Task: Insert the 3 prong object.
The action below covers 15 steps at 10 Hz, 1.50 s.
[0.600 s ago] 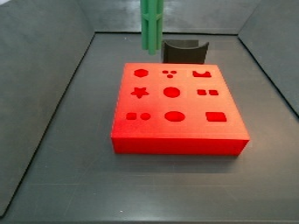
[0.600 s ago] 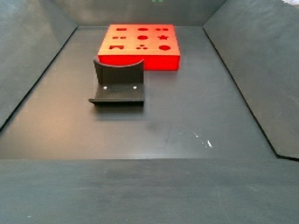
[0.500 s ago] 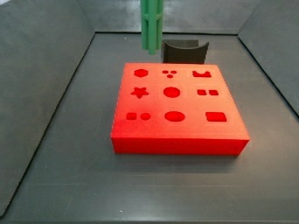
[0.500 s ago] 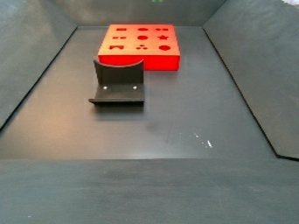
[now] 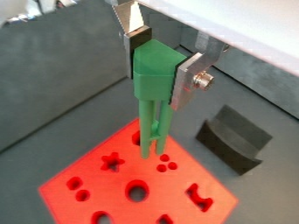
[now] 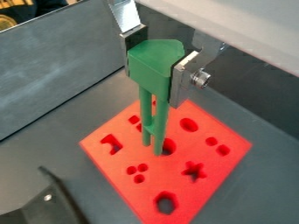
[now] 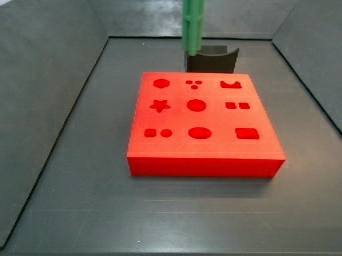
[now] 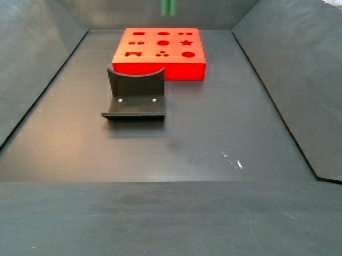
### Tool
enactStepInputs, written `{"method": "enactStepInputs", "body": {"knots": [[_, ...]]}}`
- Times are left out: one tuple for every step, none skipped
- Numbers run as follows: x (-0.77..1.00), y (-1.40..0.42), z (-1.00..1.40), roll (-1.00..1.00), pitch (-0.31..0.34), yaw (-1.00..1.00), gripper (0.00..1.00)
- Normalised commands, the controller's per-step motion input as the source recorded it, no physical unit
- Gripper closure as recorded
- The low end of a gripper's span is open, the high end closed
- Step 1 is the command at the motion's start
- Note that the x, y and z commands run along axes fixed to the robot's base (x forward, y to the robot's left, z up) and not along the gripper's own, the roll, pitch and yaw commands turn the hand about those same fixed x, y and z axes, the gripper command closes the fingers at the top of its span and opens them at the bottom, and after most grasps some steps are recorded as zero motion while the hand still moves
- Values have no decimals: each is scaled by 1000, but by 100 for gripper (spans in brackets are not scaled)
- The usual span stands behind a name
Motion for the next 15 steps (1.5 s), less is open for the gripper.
{"method": "enactStepInputs", "body": {"knots": [[823, 477, -483, 0, -44, -91, 100], [800, 429, -526, 0, -39, -103, 100], [600, 214, -460, 13, 0, -157, 100], [0, 0, -26, 30, 10, 0, 100], [31, 0, -37, -1, 0, -23, 100], [9, 0, -106, -70, -90, 0, 100], [0, 0, -317, -10, -117, -9, 100], [-37, 9, -220, -11, -104, -306, 100], [-97, 0, -211, 0, -97, -309, 100], [-103, 80, -146, 0, -67, -240, 100], [-174, 166, -157, 0, -76, -231, 100], [-149, 126, -206, 24, -47, -174, 100], [-9, 60, -226, 56, -30, -60, 100], [0, 0, -249, 86, -20, 0, 100], [0, -126, -246, 159, 0, 74, 100]]}}
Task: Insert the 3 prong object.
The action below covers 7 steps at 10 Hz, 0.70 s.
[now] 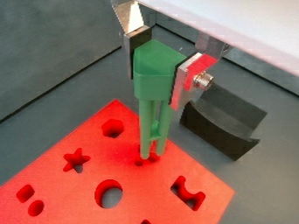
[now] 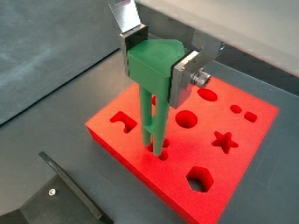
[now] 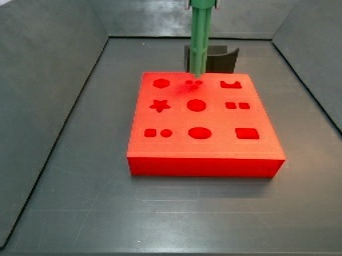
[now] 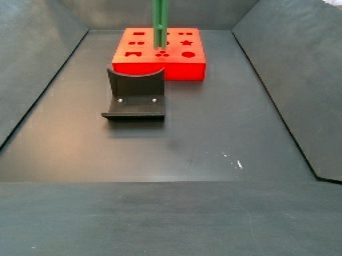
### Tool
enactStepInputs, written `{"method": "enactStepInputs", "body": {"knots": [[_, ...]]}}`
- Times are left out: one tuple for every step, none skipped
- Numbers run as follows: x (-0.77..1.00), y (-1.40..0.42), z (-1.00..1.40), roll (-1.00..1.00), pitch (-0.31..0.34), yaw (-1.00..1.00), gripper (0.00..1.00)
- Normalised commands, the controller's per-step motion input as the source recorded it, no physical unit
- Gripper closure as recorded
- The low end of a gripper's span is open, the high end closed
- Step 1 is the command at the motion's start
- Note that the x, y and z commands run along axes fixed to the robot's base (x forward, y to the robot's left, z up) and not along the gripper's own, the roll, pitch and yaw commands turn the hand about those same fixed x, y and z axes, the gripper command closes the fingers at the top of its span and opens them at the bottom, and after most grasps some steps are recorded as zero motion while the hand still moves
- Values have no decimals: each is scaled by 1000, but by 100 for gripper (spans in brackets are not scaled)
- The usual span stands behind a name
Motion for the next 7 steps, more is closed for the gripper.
{"method": "enactStepInputs", "body": {"knots": [[0, -34, -254, 199, 0, 217, 100], [0, 0, -191, 186, 0, 340, 100], [0, 0, -166, 171, -4, 331, 100], [0, -49, -117, 141, -14, 297, 100], [0, -226, 0, 133, 0, 223, 100], [0, -223, 0, 129, 0, 146, 100], [0, -143, -34, 73, 0, 0, 100]]}}
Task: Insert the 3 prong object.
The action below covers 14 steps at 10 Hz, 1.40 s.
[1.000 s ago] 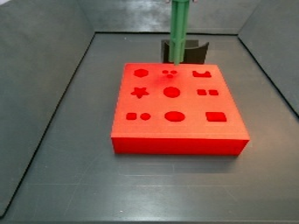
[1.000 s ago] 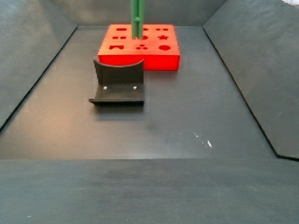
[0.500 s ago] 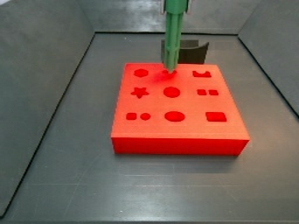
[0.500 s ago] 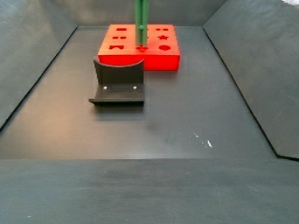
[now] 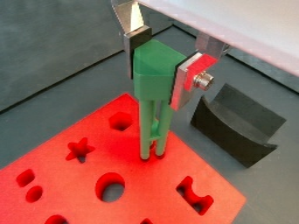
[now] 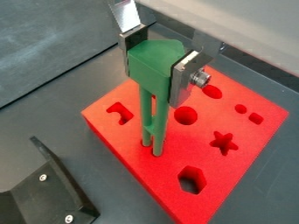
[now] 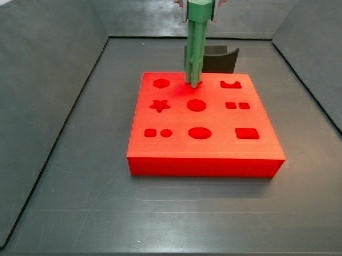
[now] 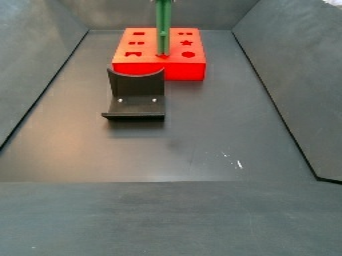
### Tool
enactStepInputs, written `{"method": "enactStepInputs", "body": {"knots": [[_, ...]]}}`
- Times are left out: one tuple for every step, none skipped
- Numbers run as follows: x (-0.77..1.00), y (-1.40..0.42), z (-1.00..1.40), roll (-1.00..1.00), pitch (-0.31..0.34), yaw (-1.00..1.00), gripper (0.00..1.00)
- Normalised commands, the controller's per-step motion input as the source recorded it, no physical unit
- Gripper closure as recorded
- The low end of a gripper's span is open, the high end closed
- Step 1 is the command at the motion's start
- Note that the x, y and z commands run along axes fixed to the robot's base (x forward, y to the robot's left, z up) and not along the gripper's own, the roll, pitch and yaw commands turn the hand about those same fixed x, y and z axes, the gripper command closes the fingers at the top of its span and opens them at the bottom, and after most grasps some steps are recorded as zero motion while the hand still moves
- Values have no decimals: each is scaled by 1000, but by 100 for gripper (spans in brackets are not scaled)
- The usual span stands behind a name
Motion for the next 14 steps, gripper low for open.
{"method": "enactStepInputs", "body": {"knots": [[0, 0, -183, 84, 0, 0, 100], [0, 0, -223, 76, 0, -6, 100], [0, 60, -269, 119, 0, -100, 100], [14, 26, -226, 101, 0, -151, 100], [140, 0, -186, 100, 0, -151, 100], [129, 0, -191, 129, 0, -143, 100], [129, 0, -177, 161, 10, -166, 100], [146, 0, -149, 140, 10, -146, 100], [251, 29, -54, 83, 21, -89, 100], [0, 0, -91, 79, 0, -74, 100], [0, 0, -169, 93, 0, -94, 100], [0, 0, -294, 37, 0, -94, 100], [0, -14, -700, -3, 0, -209, 100], [-126, -114, -797, -7, 0, -246, 100]]}}
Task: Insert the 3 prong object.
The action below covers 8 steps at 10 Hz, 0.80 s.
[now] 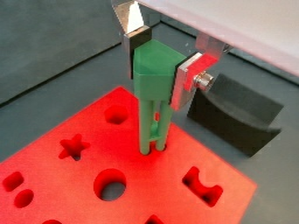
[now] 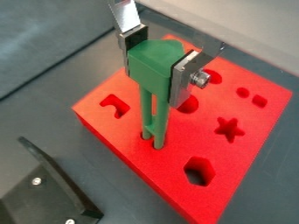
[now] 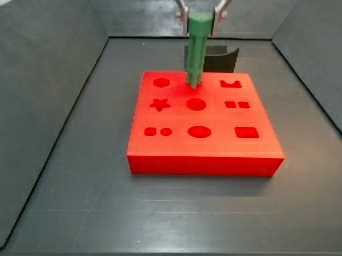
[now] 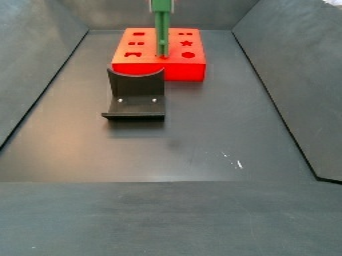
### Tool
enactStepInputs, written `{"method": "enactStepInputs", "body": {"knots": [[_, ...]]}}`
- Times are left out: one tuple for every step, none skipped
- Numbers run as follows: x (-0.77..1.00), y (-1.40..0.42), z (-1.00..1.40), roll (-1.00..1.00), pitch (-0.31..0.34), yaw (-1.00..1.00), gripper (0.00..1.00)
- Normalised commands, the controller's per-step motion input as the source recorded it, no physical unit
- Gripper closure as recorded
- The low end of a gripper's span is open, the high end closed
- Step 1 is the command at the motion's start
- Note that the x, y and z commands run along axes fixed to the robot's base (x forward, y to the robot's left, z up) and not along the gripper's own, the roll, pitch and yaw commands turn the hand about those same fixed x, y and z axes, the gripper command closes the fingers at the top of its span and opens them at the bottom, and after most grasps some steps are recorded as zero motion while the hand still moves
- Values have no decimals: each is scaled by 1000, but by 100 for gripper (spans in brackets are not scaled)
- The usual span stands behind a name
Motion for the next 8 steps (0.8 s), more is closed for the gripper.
{"method": "enactStepInputs", "body": {"knots": [[-37, -217, -726, -7, -20, -234, 100], [0, -143, -754, -29, -83, -197, 100], [0, -29, -926, -69, -103, -157, 100], [-89, 0, -1000, -43, -66, -163, 100], [-100, -9, -411, 50, 3, -111, 100], [0, 0, 0, 7, 0, 0, 100], [0, 0, 0, 7, 0, 0, 100], [0, 0, 0, 0, 0, 0, 100]]}}
